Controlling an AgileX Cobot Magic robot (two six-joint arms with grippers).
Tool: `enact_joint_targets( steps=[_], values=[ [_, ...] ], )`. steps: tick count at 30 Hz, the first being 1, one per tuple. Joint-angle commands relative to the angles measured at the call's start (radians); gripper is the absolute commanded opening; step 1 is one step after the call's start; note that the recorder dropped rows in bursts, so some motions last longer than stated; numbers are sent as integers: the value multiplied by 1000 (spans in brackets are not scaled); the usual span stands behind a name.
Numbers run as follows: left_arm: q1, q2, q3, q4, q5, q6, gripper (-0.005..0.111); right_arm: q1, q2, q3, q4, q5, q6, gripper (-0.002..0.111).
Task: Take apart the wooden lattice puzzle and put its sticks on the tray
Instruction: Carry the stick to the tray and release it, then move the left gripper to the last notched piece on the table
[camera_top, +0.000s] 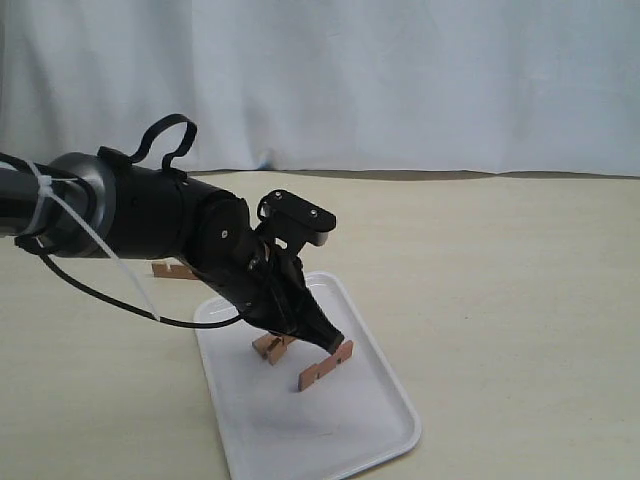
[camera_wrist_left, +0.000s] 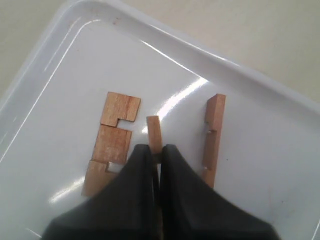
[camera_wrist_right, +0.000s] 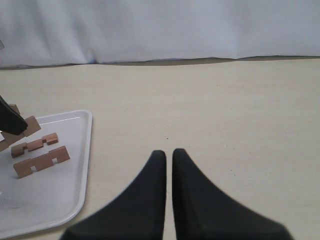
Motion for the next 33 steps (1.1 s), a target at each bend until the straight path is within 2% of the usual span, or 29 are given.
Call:
enact_joint_targets(
  steps=[1, 6, 8, 17, 24, 29, 33],
  values=[
    [-11, 6, 1, 9, -15, 3, 3, 3, -5, 1, -1, -4, 0, 4],
    [-11, 6, -1, 27, -4, 3, 51, 3, -5, 1, -1, -4, 0, 4],
    [-11, -1, -1, 27, -2, 3, 56, 3, -5, 1, -1, -4, 0, 4],
    [-5, -139, -1, 205, -10, 1, 57, 3, -5, 1, -1, -4, 0, 4],
    [15, -193, -1, 228, -92, 1, 57, 3, -5, 1, -1, -4, 0, 4],
    [72, -182, -1, 227, -64, -7, 57, 3, -5, 1, -1, -4, 0, 4],
    [164, -159, -25, 227, 8, -4, 57, 3, -5, 1, -1, -4, 0, 4]
  ],
)
